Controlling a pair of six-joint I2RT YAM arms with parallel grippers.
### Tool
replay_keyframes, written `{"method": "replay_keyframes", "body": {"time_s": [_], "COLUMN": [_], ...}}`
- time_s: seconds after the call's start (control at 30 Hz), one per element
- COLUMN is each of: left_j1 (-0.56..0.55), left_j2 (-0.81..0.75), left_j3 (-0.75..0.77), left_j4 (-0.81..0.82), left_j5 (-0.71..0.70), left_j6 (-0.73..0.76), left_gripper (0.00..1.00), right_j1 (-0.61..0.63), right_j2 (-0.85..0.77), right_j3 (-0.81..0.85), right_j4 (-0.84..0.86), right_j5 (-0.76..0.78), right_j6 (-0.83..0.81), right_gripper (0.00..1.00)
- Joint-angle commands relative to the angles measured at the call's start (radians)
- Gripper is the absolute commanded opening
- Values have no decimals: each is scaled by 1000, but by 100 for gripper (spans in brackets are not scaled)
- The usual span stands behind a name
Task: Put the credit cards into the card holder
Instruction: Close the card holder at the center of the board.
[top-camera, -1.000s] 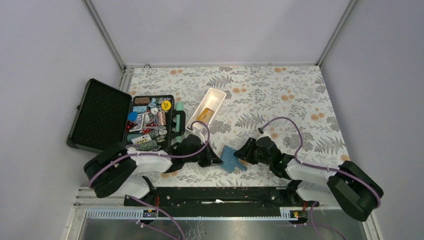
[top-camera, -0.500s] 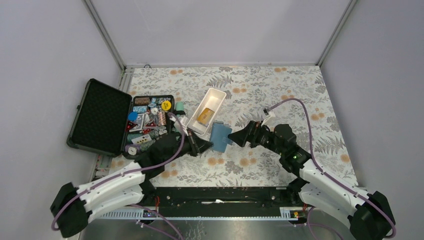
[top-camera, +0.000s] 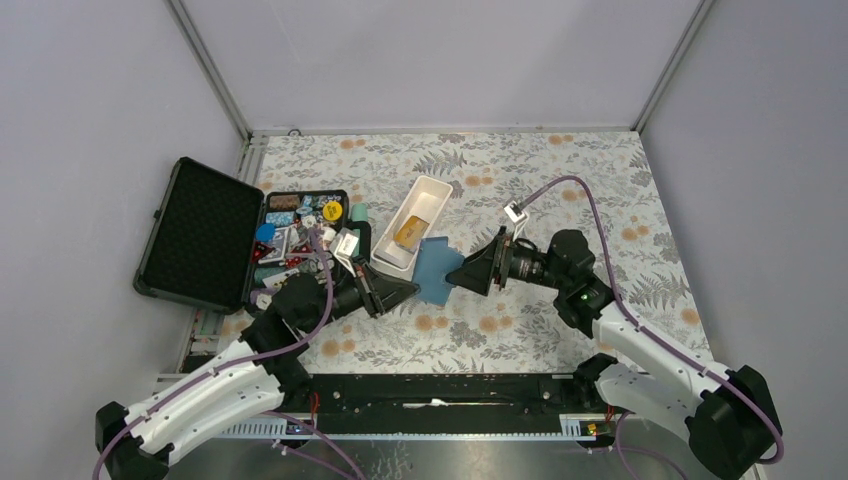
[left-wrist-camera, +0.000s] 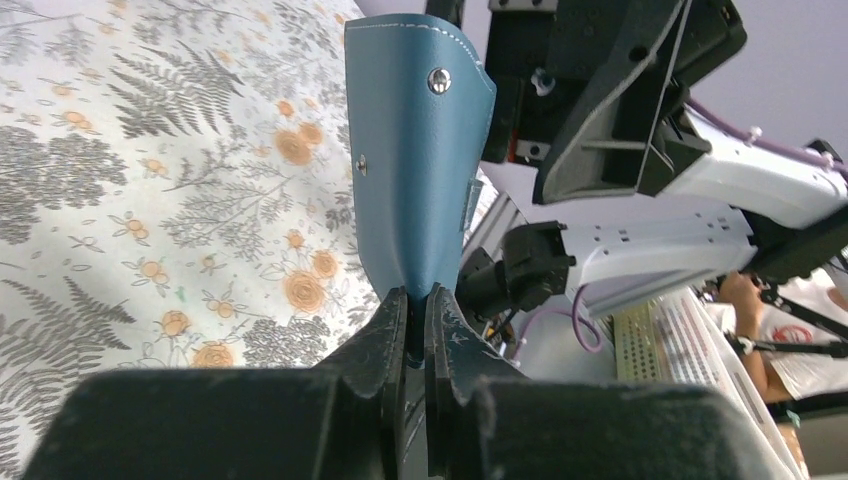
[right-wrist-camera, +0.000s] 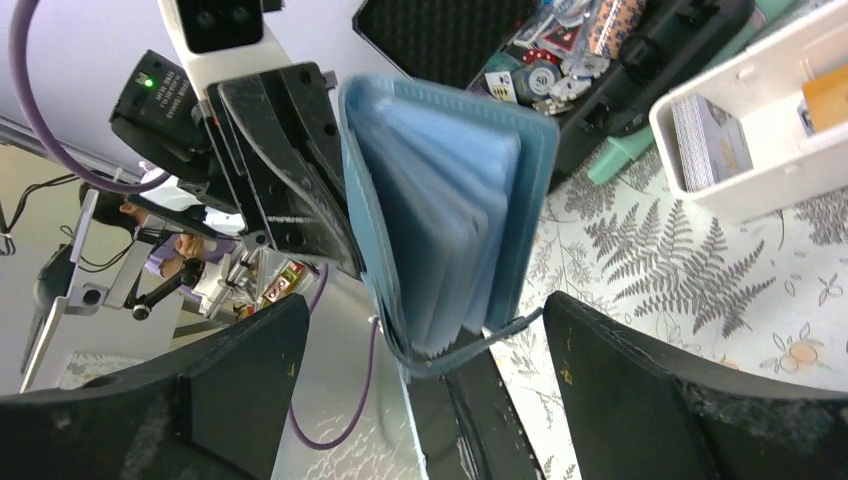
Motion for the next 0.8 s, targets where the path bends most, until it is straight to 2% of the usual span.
{"method": "replay_keyframes", "body": {"time_s": [0.0, 0.2, 0.33, 0.4, 0.47, 0.6, 0.63, 0.67, 0.73, 0.77], "left_j1": [4, 4, 5, 4, 4, 4, 4, 5, 15, 25], "left_j2": [14, 19, 22, 26, 37, 53, 58, 64, 71, 70], "left_j3": [57, 55, 48, 50, 61, 83, 99, 119, 159, 176], "left_j4": [112, 162, 194, 192, 177, 127, 84, 27, -127, -193], "left_j5": [123, 171, 175, 171, 172, 131, 97, 51, -48, -101], "left_j6": [2, -14, -35, -35, -30, -24, -20, -15, -11, -24], "left_gripper": [0, 0, 0, 0, 0, 0, 9, 24, 66, 81], "right_j1": [-4, -4, -4, -5, -4, -5, -5, -5, -5, -4], "right_j2": [38, 92, 129, 136, 139, 141, 138, 133, 111, 91], "right_j3": [67, 92, 89, 77, 63, 71, 76, 81, 98, 107], "right_j4": [100, 139, 208, 286, 355, 385, 366, 331, 203, 129], "right_j5": [-63, -93, -153, -178, -197, -222, -222, -216, -163, -127], "right_j6": [-15, -22, 15, 53, 93, 113, 96, 66, -71, -149], "right_gripper": [94, 91, 82, 71, 54, 7, 0, 0, 0, 0]}}
